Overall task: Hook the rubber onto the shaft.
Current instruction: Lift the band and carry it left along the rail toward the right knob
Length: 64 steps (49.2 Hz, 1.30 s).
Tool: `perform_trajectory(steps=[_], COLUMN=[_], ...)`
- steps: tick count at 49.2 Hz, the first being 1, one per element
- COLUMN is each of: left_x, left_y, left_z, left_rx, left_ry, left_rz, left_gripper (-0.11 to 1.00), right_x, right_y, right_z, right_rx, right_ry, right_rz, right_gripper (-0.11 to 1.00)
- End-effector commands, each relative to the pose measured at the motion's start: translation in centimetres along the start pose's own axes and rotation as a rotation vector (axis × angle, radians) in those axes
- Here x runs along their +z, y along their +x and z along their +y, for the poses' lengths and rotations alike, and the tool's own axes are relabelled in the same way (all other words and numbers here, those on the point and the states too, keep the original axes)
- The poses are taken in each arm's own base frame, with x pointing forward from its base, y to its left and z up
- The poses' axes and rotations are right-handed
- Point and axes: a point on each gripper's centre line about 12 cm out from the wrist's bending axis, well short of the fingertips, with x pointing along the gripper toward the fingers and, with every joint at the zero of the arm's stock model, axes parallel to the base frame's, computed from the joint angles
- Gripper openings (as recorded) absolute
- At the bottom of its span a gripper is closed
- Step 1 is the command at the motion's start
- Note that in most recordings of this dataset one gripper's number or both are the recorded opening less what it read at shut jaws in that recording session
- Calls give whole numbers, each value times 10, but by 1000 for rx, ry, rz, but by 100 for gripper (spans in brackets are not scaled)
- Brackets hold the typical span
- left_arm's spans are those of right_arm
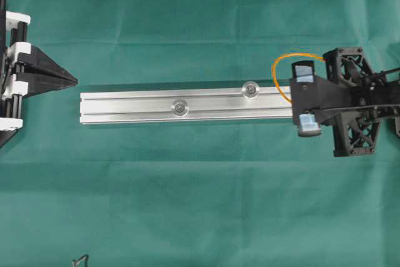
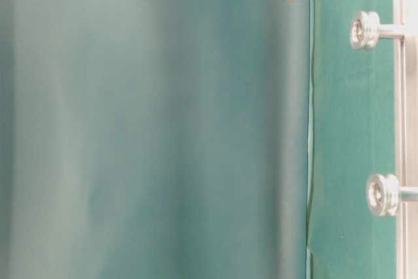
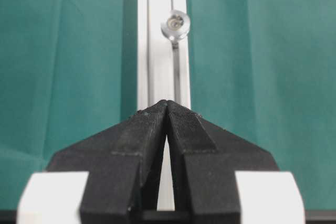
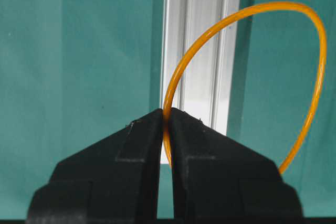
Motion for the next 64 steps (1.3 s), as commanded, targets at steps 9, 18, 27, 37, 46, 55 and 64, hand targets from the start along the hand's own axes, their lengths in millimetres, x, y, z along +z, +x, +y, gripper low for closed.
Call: perform_trajectory(steps=[9, 18, 27, 37, 46, 55, 64], left_x=[12, 12, 12, 12, 12, 12, 12], left_y=[-4, -4, -4, -4, -5, -5, -5], left_z=[1, 1, 1, 1, 1, 1, 1], left_rx=[3, 3, 3, 3, 3, 3, 3], left_ry=[3, 3, 3, 3, 3, 3, 3], left_rz=[-32, -32, -32, -32, -34, -34, -34], left_gripper=[0, 0, 0, 0, 0, 0, 0], right_x=[25, 41, 56, 71, 79, 80, 80], right_y=[-4, -1, 3, 5, 7, 8, 8], right_z=[3, 4, 7, 7, 8, 7, 7], right_rx=[-1, -2, -2, -4, -4, -5, -6], right_ry=[0, 3, 6, 12, 14, 17, 17], right_rz=[-35, -47, -52, -58, -61, -60, -57], right_gripper=[7, 7, 7, 7, 7, 7, 7])
